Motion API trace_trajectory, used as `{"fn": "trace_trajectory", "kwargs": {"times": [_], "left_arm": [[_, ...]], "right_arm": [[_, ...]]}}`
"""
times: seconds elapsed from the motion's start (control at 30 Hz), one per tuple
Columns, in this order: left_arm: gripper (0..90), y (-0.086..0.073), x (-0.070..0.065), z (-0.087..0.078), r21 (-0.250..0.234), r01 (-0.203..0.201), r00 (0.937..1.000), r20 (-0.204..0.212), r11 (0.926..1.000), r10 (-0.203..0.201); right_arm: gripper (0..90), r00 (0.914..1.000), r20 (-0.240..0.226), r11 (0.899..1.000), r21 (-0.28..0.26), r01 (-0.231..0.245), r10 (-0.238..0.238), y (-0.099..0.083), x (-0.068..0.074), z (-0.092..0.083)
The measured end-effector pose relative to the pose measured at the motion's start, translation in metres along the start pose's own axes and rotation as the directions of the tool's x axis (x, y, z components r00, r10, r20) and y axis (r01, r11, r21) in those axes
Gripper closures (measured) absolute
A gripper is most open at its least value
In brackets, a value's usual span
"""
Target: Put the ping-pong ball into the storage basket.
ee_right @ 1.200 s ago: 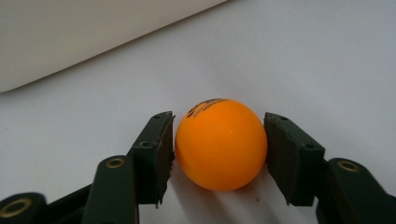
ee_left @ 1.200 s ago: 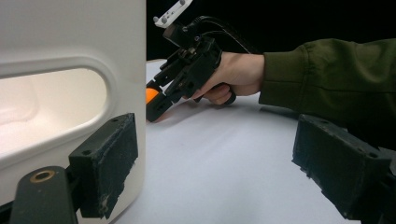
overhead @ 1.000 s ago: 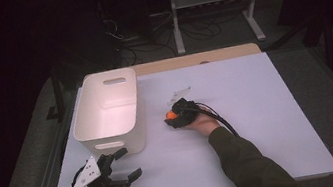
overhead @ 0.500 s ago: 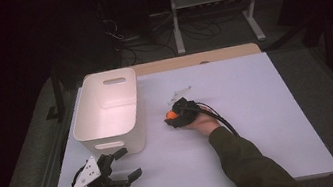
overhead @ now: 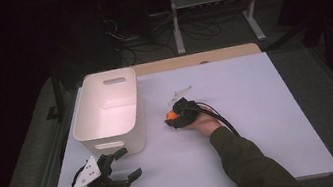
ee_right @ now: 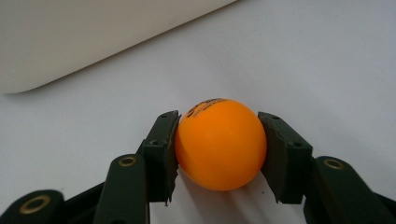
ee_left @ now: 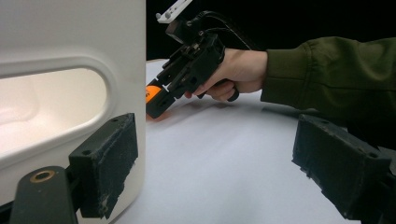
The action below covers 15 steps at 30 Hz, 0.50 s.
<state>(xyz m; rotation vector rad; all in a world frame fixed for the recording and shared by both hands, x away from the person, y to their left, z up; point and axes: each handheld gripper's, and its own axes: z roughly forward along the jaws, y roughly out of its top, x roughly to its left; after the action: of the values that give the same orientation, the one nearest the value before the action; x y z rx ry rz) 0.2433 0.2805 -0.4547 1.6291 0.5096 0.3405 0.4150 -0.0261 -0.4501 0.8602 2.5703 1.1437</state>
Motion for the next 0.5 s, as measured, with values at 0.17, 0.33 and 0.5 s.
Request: {"fn": "trace_trajectory", "kwargs": {"times": [0.17, 0.33, 0.5], "left_arm": [[13.7, 0.000, 0.000, 0.000, 0.000, 0.003, 1.0000, -0.001, 1.0000, -0.003], [13.7, 0.000, 0.000, 0.000, 0.001, 0.003, 1.0000, -0.001, 1.0000, -0.003], [13.7, 0.000, 0.000, 0.000, 0.002, 0.004, 1.0000, -0.001, 1.0000, -0.004]], "right_arm": [[49.2, 1.0000, -0.007, 1.000, -0.005, 0.001, -0.001, -0.001, 0.001, -0.003], [49.3, 0.9999, -0.017, 1.000, -0.006, 0.001, -0.001, 0.000, 0.001, -0.007], [49.3, 0.9997, -0.024, 1.000, -0.006, 0.008, -0.008, 0.000, 0.003, -0.010]]}}
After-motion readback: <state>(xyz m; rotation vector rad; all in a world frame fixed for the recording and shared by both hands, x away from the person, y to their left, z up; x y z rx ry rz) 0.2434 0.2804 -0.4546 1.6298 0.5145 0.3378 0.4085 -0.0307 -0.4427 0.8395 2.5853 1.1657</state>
